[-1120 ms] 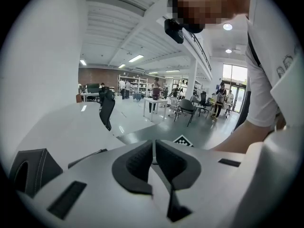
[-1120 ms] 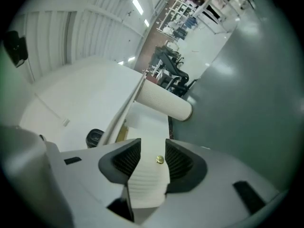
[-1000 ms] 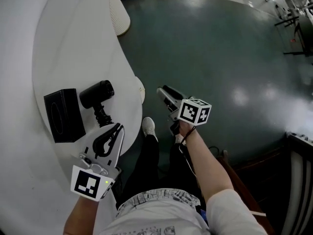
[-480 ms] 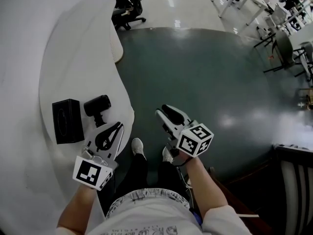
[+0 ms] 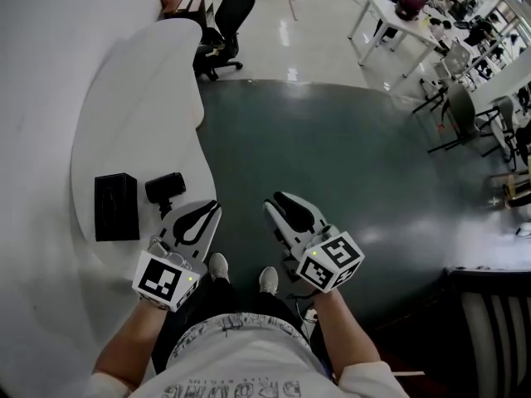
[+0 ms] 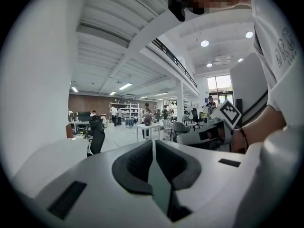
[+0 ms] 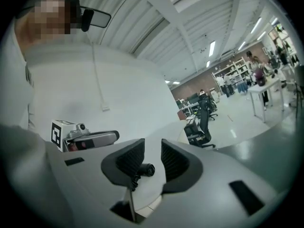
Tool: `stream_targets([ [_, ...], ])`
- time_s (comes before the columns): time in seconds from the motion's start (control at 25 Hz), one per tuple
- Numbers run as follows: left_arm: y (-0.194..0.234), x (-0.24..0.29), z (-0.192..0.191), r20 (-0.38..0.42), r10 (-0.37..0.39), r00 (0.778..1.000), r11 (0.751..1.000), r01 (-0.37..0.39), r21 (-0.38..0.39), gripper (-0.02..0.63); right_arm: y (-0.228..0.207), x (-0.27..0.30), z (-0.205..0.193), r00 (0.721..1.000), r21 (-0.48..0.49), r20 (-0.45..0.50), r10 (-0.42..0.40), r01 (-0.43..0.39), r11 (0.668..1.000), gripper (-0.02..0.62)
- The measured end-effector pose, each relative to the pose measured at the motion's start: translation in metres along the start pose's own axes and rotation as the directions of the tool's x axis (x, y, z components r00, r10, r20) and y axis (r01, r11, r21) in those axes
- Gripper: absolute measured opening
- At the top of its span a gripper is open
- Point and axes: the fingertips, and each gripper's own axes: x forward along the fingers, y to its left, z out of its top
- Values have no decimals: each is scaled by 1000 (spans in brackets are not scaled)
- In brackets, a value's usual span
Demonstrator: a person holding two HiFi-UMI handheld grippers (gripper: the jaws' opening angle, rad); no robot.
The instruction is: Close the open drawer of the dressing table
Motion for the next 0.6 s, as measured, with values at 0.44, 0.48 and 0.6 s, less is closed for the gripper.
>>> stream_targets([
  [0.44,-8,1,31,86,-13,996,999,10,37,37,37,-21,42,998,-122,48,38,-32,992,95],
  [0.48,-6,2,34,93,-15,996,999,11,43,37,40,-20,44,998,-125,50,41,-34,992,95],
  [0.6,-4,1,37,108,-10,994,1000,7,29,37,45,-21,48,997,-132,61,43,-34,991,81],
])
